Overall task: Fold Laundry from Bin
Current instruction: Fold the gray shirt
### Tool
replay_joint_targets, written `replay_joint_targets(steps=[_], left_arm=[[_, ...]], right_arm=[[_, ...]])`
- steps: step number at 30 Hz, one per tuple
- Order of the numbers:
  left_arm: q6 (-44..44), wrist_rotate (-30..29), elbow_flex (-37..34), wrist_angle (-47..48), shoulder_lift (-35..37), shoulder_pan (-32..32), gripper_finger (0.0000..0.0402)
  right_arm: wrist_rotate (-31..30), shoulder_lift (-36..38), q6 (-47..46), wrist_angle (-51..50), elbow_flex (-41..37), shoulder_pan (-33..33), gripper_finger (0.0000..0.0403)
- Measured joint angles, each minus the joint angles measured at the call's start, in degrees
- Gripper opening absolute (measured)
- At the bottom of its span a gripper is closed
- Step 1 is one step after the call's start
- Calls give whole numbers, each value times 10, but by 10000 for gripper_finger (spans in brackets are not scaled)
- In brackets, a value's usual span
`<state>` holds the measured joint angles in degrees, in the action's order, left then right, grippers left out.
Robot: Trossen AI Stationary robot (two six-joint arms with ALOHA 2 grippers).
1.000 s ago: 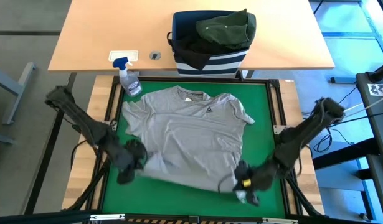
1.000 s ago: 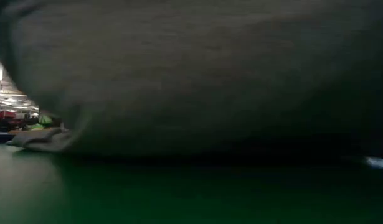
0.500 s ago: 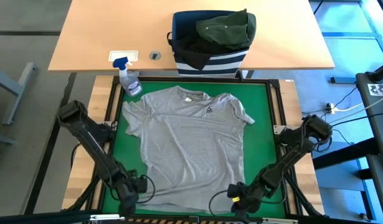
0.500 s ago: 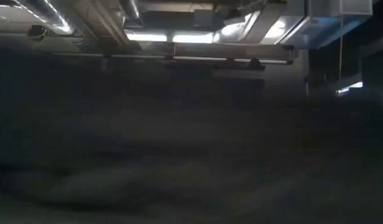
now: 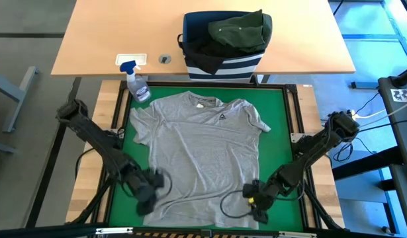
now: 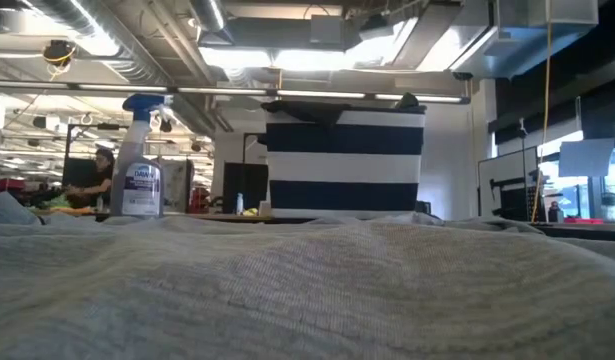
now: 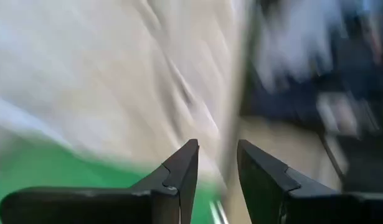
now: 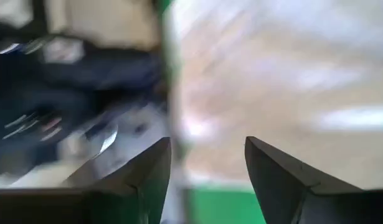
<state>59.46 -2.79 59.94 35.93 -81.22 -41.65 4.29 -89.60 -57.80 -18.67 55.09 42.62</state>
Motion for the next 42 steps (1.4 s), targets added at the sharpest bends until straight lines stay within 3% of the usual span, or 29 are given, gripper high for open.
replay_joint_targets(steps=[3,5,7,11,14,23,28,30,36,38,42], left_arm=[[-1,-160,0,21,10,7,99],[-1,-202,-5,32,5,9,95],[0,-204,-17,32,-5,15,92],[4,-164,-59,20,-31,15,87],[57,-145,-101,-9,-53,8,85],[91,90,-150,-40,-82,-31,85],[95,148,-141,-39,-80,-28,85],[95,103,-120,-51,-68,-23,85],[91,-122,-90,-139,-61,-27,85],[96,-130,-95,-146,-80,-27,85],[117,-83,-110,-138,-132,-37,85]], right_arm=[[-96,-9,27,-9,0,1,206],[-130,-24,36,-10,0,9,206],[-158,-42,44,-11,0,15,206],[-187,-78,52,-12,0,20,207],[-198,-110,56,-9,0,20,207],[-130,-125,58,-23,2,35,207],[-108,-104,58,-47,0,34,207],[-114,-97,57,-59,3,31,207],[-143,-89,57,-56,7,31,207],[-153,-89,57,-57,7,31,207],[-176,-89,58,-56,7,31,207]])
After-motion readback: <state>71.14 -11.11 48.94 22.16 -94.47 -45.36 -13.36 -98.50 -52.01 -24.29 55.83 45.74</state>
